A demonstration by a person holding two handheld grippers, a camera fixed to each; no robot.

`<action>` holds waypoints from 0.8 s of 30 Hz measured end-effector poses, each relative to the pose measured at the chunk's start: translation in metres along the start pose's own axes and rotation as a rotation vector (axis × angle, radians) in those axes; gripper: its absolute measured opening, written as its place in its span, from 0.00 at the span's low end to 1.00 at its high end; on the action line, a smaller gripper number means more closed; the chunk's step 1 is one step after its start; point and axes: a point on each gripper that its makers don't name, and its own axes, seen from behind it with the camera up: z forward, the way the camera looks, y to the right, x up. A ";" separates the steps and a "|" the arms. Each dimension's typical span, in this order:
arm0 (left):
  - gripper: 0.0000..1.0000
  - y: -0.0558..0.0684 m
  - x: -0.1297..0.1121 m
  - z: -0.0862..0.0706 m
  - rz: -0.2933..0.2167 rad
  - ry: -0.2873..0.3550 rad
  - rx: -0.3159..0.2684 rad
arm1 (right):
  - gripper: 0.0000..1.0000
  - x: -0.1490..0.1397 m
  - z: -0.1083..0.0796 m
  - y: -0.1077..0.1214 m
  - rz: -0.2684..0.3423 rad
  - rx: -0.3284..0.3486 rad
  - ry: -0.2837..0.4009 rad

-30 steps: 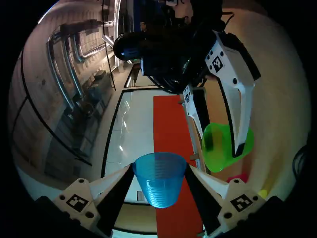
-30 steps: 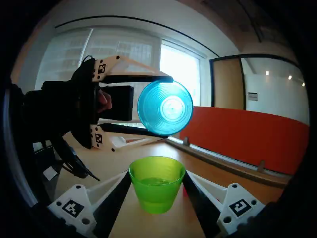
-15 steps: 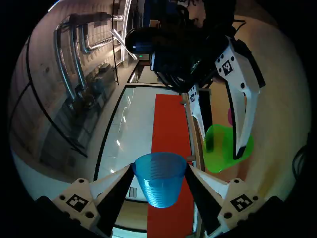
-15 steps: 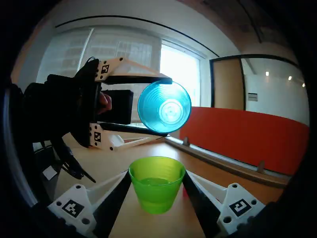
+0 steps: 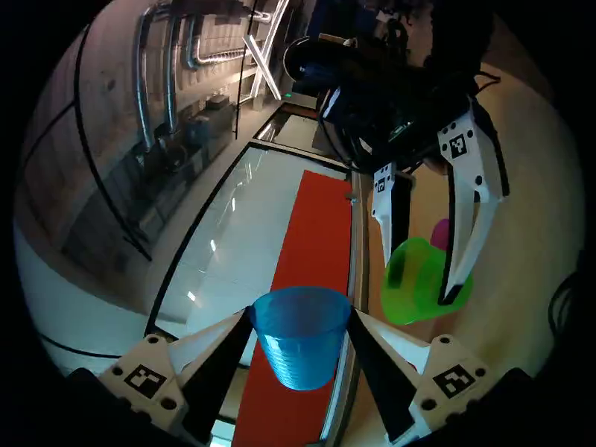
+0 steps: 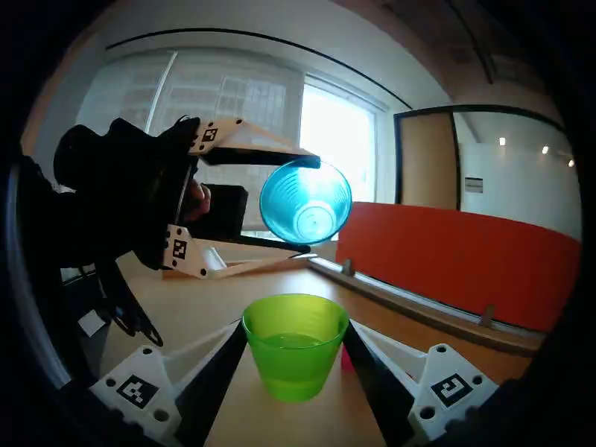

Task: Pour water

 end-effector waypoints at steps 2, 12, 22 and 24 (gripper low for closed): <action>0.89 0.000 -0.002 0.000 -0.028 -0.004 0.001 | 0.92 0.001 0.000 0.000 0.000 -0.001 0.000; 0.89 0.001 -0.016 0.001 -0.194 -0.025 -0.001 | 0.92 0.002 -0.002 0.001 -0.007 -0.006 -0.003; 0.89 0.001 -0.029 -0.004 -0.336 -0.043 0.001 | 0.92 0.002 -0.002 0.000 -0.010 -0.006 -0.005; 0.89 0.002 -0.031 -0.005 -0.366 -0.045 -0.001 | 0.92 0.002 -0.002 0.000 -0.010 -0.005 -0.005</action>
